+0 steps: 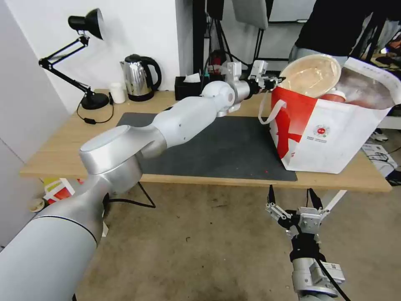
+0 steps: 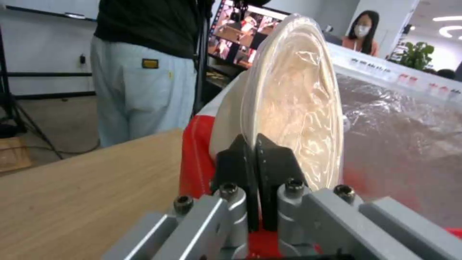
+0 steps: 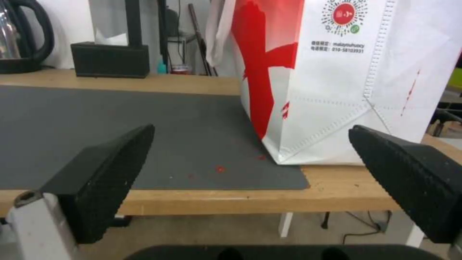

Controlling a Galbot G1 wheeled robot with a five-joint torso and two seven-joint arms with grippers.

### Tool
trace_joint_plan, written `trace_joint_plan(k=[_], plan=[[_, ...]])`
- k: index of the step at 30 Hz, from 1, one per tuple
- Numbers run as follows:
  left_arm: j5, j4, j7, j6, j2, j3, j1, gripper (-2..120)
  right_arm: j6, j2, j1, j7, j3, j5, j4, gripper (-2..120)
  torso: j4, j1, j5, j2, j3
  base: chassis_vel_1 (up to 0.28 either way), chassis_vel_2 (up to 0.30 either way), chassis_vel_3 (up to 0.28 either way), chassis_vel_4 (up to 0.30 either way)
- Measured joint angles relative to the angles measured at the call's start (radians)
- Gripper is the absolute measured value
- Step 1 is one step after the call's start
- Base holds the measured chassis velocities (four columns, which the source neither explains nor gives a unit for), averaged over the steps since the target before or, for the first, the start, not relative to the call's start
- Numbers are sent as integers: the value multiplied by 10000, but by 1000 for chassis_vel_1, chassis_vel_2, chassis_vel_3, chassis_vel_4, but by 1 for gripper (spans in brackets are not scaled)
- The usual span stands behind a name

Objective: Pick up the trash from the table and place it into the takeout bag.

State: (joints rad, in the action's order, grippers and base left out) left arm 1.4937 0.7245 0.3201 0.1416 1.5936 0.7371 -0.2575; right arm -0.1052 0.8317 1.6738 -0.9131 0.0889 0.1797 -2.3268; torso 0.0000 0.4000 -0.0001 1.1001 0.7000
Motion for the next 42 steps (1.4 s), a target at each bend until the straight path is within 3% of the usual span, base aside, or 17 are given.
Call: trace_joint_plan(k=[8,12,15,17,21,27,31,36,42], plan=[[-280,-110,-38,11,-8,23,62,0,0,0,0,0,0,0,1,100,1,0,0,0,0,0,0,0,0],[-300,-92,-45,-1,-8,16,59,9,0,0,0,0,0,0,0,100,0,0,0,0,0,0,0,0,0],[-279,53,1,10,-13,-13,-3,25,0,0,0,0,0,0,0,100,1,0,1,-1,0,0,0,0,0],[-274,73,1,13,-14,-14,-12,28,0,0,-1,0,0,0,0,100,1,0,0,0,0,0,0,0,0],[-208,266,-5,35,-19,-314,-159,49,0,0,0,0,0,0,0,100,0,0,0,-2,0,0,0,0,0],[-4,373,-3,45,-29,-519,-306,66,0,0,-1,0,0,0,0,100,1,0,1,-2,0,0,0,0,0],[5,500,-30,51,-80,-520,-300,84,0,1,0,0,0,-1,0,100,0,0,1,-2,0,0,0,0,0],[5,588,-68,35,-238,-573,-288,99,0,1,-1,0,0,0,0,100,0,0,0,-2,0,0,0,0,0],[18,1084,-69,-24,-654,-889,-355,100,0,0,-1,0,0,0,0,100,-1,1,0,-2,1,0,0,0,0]])
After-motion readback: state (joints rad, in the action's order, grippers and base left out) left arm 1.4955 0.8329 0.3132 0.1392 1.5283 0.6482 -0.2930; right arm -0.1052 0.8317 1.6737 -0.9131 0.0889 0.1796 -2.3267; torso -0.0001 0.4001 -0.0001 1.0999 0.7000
